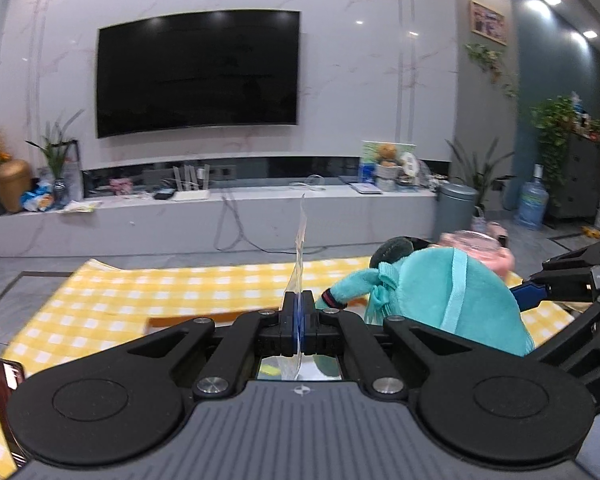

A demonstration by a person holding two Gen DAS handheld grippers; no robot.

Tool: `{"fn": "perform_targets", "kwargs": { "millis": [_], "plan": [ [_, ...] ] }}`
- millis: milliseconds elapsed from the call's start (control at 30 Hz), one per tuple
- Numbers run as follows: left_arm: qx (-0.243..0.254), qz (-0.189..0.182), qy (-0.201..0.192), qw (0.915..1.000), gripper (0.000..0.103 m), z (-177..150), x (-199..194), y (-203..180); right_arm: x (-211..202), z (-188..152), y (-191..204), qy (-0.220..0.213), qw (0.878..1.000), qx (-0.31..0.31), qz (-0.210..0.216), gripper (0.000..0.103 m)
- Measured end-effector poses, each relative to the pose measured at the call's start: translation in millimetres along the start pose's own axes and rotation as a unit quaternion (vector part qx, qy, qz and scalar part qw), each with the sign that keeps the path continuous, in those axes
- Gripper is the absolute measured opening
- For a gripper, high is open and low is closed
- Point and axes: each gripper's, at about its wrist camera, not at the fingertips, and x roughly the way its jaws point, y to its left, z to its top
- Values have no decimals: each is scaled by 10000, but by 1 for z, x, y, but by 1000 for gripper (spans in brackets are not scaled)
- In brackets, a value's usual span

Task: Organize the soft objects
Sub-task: 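Carry the teal bag with the right tool while the left tool carries the plastic bag to the box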

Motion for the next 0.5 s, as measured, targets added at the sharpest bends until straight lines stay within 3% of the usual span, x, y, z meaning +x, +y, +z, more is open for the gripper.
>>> {"fn": "perform_targets", "kwargs": {
  "millis": [367, 500],
  "plan": [
    [-96, 505, -6, 9987, 1, 5, 16, 35, 42, 54, 13, -455, 9975, -289, -452, 83],
    [-137, 598, 85, 9981, 1, 5, 29, 46, 67, 61, 7, -350, 9974, -149, -616, 83]
  ]
}}
